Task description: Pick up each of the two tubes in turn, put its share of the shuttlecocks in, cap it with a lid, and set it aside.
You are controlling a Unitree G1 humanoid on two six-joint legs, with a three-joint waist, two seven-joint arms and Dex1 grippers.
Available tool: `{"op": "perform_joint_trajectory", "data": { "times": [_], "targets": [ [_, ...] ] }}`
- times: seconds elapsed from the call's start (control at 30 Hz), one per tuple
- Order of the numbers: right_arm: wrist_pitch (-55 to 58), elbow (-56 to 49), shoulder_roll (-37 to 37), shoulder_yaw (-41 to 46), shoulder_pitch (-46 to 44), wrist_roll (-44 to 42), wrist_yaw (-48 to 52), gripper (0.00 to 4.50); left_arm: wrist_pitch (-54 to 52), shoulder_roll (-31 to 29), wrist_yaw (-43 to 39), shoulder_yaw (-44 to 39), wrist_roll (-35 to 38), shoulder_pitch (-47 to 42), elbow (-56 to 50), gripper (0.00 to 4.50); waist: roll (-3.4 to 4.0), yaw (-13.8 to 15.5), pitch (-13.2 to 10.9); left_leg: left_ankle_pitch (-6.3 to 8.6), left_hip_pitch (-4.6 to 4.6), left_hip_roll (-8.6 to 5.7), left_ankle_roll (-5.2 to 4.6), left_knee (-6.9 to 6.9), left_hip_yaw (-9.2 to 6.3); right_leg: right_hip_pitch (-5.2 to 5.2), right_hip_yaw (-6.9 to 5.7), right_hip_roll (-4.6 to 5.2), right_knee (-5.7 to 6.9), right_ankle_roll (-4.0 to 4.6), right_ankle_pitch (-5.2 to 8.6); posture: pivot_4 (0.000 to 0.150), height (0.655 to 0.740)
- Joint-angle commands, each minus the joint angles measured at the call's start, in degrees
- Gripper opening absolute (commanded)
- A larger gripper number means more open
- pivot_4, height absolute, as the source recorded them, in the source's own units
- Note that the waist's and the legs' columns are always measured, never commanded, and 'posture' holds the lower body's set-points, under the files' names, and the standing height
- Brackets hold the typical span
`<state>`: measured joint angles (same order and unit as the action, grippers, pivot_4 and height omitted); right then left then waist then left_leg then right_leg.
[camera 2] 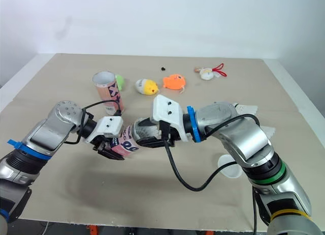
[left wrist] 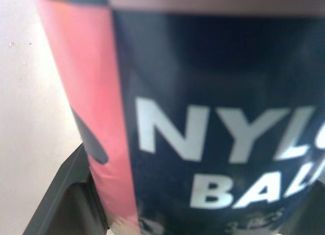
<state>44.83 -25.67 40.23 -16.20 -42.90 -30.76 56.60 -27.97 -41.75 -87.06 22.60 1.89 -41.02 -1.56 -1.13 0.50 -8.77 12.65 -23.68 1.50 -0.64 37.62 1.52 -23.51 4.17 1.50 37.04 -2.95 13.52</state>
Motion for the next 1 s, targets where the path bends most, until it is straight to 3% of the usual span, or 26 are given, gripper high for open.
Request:
{"op": "perform_joint_trajectory", "data": {
  "times": [0.03,0.27,0.57,0.77,0.87,1.0],
  "targets": [
    [2.11,-2.80,-0.54,5.68,0.20,-8.14,3.07,4.26,-0.75,1.26,0.76,1.90,0.37,0.58,0.21,3.24,0.00,0.00,0.00,0.00,0.00,0.00,0.00,0.00,-0.04,0.01,-0.02,-0.01,0.00,0.01,0.01,0.150,0.7400],
    [5.04,-3.85,1.19,16.48,4.13,-17.89,1.90,4.26,0.07,2.22,0.97,1.64,0.84,0.00,1.08,3.24,0.00,-0.02,0.00,0.00,0.00,0.00,-0.01,0.02,-0.07,0.05,-0.05,0.00,0.00,-0.02,-0.01,0.150,0.7400],
    [4.17,-4.36,1.96,15.81,6.11,-17.10,0.13,4.26,0.97,2.55,0.44,1.94,0.54,-0.71,2.28,3.24,0.00,0.01,0.00,0.00,0.01,-0.01,-0.01,0.04,-0.08,0.06,-0.05,0.02,0.00,-0.02,-0.02,0.150,0.7400],
    [3.83,-1.24,4.71,21.13,5.65,-18.28,0.00,4.26,1.49,3.42,0.88,0.58,1.86,-0.43,1.52,3.24,0.00,0.05,-0.01,0.00,-0.04,-0.06,-0.01,0.06,-0.09,0.04,-0.06,0.07,-0.01,-0.05,-0.01,0.150,0.7400],
    [4.92,-0.78,5.43,20.74,5.03,-18.51,-0.45,3.40,1.66,3.40,0.75,0.88,1.69,-0.49,1.59,3.24,0.00,0.01,-0.01,0.00,-0.06,-0.09,-0.01,0.07,-0.07,0.03,-0.05,0.11,-0.02,-0.10,-0.01,0.150,0.7400],
    [4.80,-1.92,5.81,16.25,5.30,-16.85,1.26,1.54,1.95,3.46,0.75,1.26,1.38,-0.64,1.94,3.24,0.00,0.01,-0.01,0.00,-0.10,-0.06,-0.01,0.05,-0.09,-0.03,-0.05,0.06,-0.02,-0.07,0.01,0.150,0.7400]
  ]
}}
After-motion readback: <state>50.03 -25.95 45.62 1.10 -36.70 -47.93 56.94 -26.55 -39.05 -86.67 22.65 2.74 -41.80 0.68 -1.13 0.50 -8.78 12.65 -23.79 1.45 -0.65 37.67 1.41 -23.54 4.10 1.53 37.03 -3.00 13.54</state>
